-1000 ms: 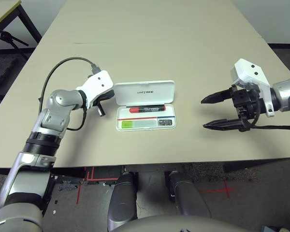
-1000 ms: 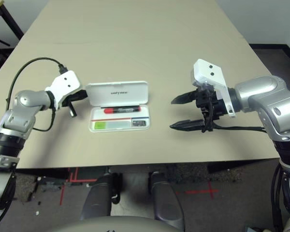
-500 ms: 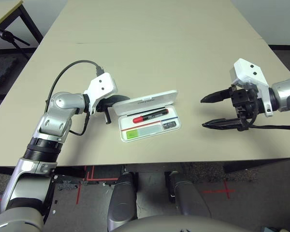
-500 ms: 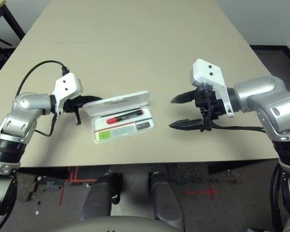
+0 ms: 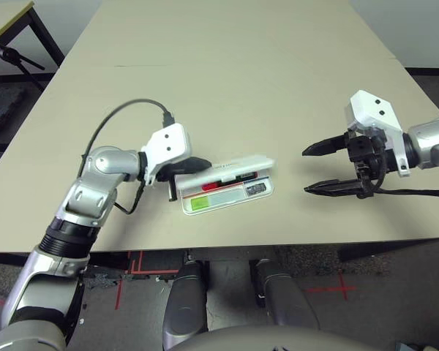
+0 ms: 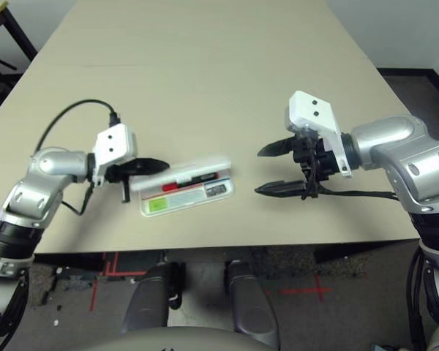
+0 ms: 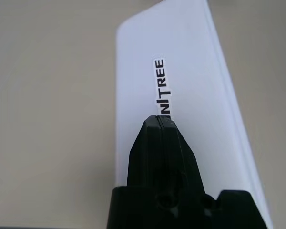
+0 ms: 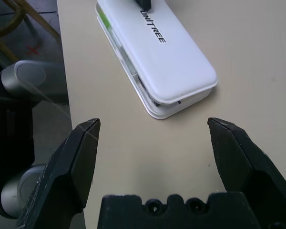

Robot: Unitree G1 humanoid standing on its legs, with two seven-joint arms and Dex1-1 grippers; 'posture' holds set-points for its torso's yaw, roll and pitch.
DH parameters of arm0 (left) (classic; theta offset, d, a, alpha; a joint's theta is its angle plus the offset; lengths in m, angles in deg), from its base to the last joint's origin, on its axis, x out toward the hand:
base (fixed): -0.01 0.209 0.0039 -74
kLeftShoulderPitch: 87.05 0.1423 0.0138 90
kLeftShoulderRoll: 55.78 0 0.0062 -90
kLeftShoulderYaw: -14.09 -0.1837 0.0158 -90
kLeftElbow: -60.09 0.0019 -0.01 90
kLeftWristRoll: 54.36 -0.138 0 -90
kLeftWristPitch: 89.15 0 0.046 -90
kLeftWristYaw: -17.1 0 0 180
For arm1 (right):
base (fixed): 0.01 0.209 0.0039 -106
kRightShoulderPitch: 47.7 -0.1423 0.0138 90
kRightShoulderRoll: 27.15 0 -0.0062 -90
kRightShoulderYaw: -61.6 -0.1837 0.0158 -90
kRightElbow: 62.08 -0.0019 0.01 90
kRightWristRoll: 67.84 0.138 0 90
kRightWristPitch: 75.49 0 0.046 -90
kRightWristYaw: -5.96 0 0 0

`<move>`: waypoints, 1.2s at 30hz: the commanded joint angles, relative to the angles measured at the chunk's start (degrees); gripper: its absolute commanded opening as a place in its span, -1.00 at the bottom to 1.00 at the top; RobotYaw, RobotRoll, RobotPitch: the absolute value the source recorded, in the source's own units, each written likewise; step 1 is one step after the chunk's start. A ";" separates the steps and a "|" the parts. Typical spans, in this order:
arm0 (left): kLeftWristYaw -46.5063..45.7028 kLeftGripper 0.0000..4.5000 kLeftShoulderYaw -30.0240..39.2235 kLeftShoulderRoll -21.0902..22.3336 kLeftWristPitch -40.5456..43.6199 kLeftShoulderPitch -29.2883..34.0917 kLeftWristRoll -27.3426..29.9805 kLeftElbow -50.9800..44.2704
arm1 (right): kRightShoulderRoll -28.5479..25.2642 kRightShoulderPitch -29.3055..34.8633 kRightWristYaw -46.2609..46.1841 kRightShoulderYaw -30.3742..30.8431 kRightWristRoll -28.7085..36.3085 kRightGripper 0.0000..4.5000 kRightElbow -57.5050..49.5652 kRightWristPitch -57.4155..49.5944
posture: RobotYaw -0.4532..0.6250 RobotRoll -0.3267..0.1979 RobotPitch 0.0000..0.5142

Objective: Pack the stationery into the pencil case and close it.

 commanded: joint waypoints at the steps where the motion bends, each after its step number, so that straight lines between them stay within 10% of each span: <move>1: 0.66 -0.99 -2.85 -0.16 0.42 1.34 -1.07 -1.57 | 0.03 -0.27 0.06 0.61 -0.40 1.00 0.21 0.58 | -0.28 0.25 -0.42; 20: -1.12 -0.99 -2.36 0.15 1.77 4.35 -0.21 -0.01 | 3.40 -0.59 -3.82 0.56 -2.38 1.00 2.09 1.37 | -0.28 0.25 -0.39; 33: -28.54 0.96 27.48 -14.08 5.38 -2.98 14.30 11.69 | 24.11 -4.42 -36.34 -12.65 -7.75 1.00 26.21 10.79 | -0.25 0.25 -0.32; 36: -36.04 0.98 32.03 -14.34 2.59 -5.58 12.90 18.67 | 27.46 -6.95 -47.34 -17.71 -9.38 1.00 35.26 15.44 | -0.25 0.25 -0.32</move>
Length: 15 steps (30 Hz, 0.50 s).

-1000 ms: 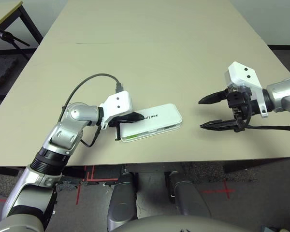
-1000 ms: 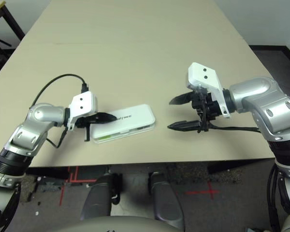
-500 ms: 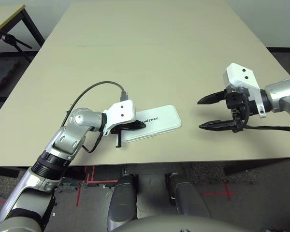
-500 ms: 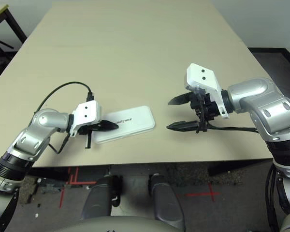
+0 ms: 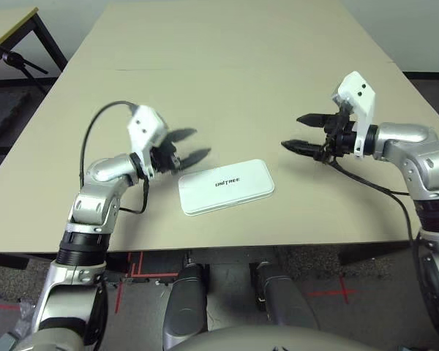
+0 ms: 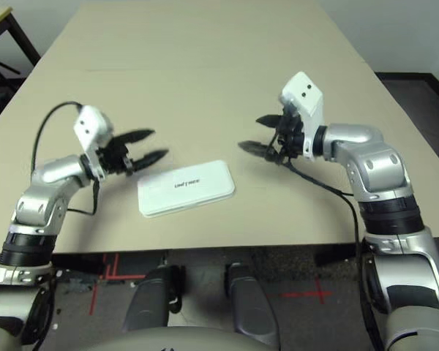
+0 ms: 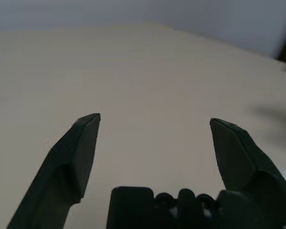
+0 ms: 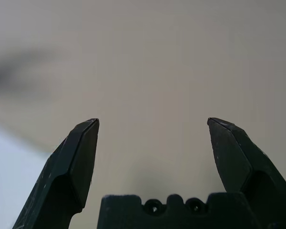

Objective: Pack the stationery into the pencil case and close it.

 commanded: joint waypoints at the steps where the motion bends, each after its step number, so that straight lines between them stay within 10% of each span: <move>1: -8.58 0.98 5.15 -0.33 -2.85 -1.02 -1.06 7.98 | 1.92 -2.26 -13.16 -7.01 -2.50 1.00 10.91 6.36 | -0.24 0.25 -0.30; 15: -19.71 0.98 9.93 3.13 -15.78 -1.92 -4.19 23.44 | 0.51 -4.11 -30.60 -15.21 -5.50 1.00 32.16 27.61 | -0.25 0.25 -0.24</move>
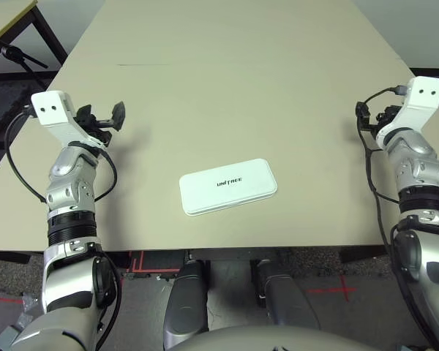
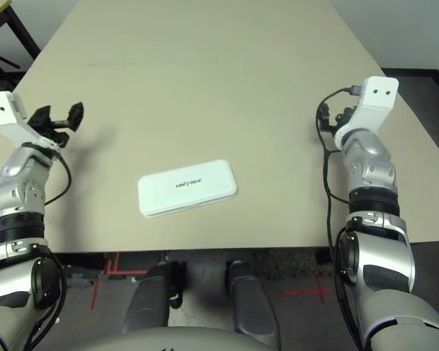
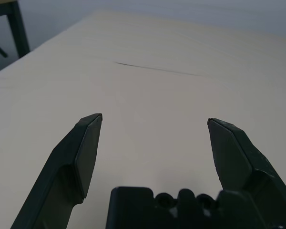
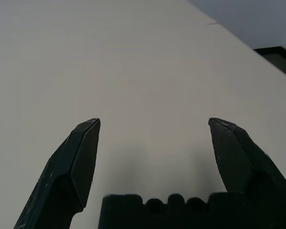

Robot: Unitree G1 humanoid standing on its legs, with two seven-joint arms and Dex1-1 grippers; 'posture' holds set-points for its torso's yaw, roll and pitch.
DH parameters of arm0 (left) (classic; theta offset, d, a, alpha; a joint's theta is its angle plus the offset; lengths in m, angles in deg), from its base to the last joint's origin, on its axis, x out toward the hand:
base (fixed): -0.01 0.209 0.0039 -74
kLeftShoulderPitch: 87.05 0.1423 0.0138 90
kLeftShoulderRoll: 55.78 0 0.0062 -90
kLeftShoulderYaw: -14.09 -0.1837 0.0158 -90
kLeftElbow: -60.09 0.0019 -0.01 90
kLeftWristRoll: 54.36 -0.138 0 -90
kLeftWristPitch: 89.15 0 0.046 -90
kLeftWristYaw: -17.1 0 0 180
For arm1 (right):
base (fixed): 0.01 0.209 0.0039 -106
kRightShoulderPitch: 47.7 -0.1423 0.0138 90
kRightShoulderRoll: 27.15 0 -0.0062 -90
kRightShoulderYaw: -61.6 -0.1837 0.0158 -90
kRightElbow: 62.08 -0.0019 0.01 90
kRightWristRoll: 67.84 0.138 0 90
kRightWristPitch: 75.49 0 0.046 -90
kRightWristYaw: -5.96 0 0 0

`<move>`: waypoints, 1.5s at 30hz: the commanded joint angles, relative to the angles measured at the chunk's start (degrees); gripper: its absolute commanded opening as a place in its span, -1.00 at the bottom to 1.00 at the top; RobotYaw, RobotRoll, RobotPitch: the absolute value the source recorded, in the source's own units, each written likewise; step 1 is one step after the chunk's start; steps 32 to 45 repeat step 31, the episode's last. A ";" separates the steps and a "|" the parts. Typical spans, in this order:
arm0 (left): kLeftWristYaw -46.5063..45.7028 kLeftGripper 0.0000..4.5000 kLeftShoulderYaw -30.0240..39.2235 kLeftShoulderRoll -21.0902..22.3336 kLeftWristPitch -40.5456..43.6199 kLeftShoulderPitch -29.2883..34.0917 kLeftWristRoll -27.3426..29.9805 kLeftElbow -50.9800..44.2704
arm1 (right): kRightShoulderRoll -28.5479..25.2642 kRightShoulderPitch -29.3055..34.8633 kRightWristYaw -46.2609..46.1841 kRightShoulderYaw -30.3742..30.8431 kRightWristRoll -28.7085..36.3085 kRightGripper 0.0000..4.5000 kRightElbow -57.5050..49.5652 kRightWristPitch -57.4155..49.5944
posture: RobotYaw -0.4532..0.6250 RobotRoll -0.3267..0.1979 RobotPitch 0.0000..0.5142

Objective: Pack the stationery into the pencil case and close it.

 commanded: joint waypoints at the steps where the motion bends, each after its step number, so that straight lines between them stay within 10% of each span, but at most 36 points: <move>1: -1.21 0.98 0.71 1.04 -2.38 -0.18 -0.67 2.63 | -0.68 -0.59 -0.67 -1.00 -0.19 1.00 1.76 2.58 | -0.25 0.25 -0.23; 45: 0.08 0.98 -3.19 1.53 -4.39 -1.13 -2.14 4.88 | 0.71 2.65 2.45 2.04 -2.05 1.00 -2.42 2.56 | -0.30 0.25 -0.23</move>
